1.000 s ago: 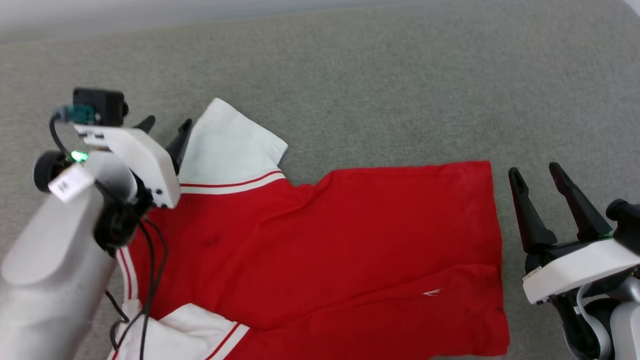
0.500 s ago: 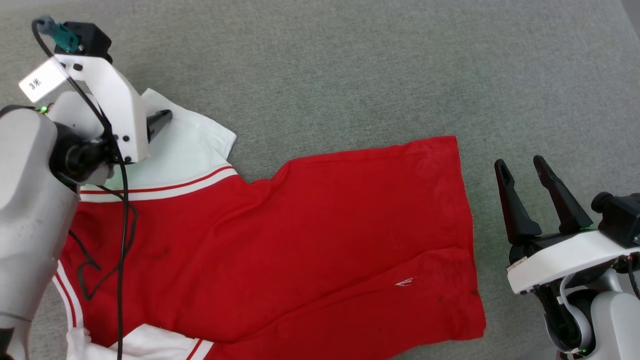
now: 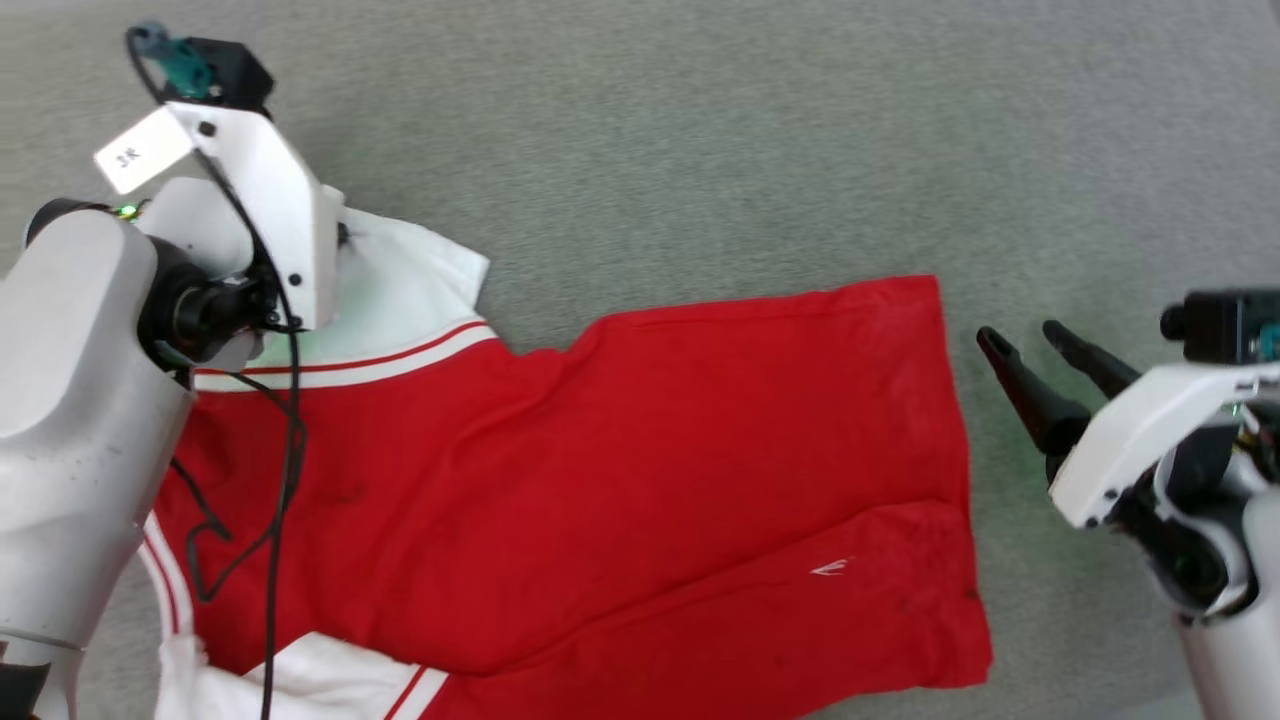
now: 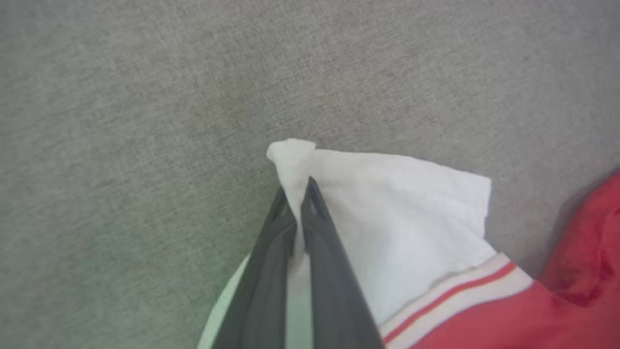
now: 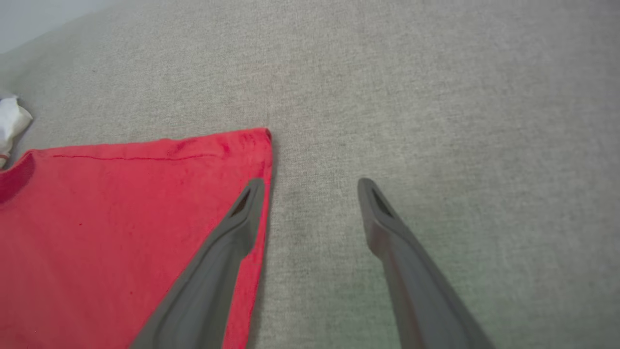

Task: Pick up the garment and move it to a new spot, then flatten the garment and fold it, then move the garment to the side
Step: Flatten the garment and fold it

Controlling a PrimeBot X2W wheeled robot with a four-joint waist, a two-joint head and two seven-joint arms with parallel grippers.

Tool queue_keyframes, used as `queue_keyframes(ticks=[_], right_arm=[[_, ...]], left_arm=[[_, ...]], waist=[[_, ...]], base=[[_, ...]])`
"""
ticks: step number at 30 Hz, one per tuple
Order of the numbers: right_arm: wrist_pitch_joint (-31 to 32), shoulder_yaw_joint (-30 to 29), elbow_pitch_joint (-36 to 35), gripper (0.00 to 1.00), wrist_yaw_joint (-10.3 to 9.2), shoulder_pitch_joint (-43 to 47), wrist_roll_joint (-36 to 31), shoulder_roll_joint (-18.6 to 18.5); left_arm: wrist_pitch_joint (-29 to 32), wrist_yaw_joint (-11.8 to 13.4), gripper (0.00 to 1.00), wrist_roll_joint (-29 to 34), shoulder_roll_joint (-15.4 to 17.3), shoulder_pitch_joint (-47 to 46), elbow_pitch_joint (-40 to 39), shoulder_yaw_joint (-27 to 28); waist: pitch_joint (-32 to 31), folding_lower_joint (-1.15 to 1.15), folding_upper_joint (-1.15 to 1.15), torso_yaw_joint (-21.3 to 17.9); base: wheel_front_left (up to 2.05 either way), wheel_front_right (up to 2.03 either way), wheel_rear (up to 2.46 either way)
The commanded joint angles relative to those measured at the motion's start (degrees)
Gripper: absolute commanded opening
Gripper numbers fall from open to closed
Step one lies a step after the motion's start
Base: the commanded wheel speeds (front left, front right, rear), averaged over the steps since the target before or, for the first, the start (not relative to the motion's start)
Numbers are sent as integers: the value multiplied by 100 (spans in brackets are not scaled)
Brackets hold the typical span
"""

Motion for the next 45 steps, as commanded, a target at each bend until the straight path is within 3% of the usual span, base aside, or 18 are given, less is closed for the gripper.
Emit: queue_keyframes(ticks=[1,8,15,16,17,18,30,36,45], right_arm=[[204,95,53,100,-5,-244,80,-152],[1255,749,390,100,-5,-932,359,-684],[2025,1392,800,100,-3,-1127,541,-867],[2177,1480,893,58,-2,-1099,568,-887],[2290,1553,973,24,-2,-1079,602,-899],[2394,1598,1041,0,-2,-1083,652,-900],[1724,758,654,0,-8,-1123,725,-1228],[1537,354,371,0,-8,-442,587,-1047],[1179,-260,152,0,-9,831,407,-595]], left_arm=[[-56,-16,0,42,-33,12,-87,-17],[-300,-63,0,93,-107,-84,-528,-42],[-485,-67,0,137,-48,80,-739,-44],[-521,-62,0,132,-40,99,-765,-33],[-557,-57,0,144,-25,121,-783,-30],[-602,-45,0,149,-11,148,-792,-20],[-1611,75,0,153,173,781,-1019,274],[-2145,275,0,-4,407,1633,-1384,556],[-2836,823,0,-434,505,3565,-2175,928]], waist=[[-15,0,0,176],[88,0,0,588],[143,0,0,785],[145,0,0,806],[143,0,0,835],[136,0,0,856],[-427,0,0,1089],[-868,0,0,1210],[-1363,0,0,1358]], base=[[0,0,0],[0,0,0],[0,0,0],[0,0,0],[0,0,0],[0,0,0],[0,0,0],[0,0,0],[0,0,0]])
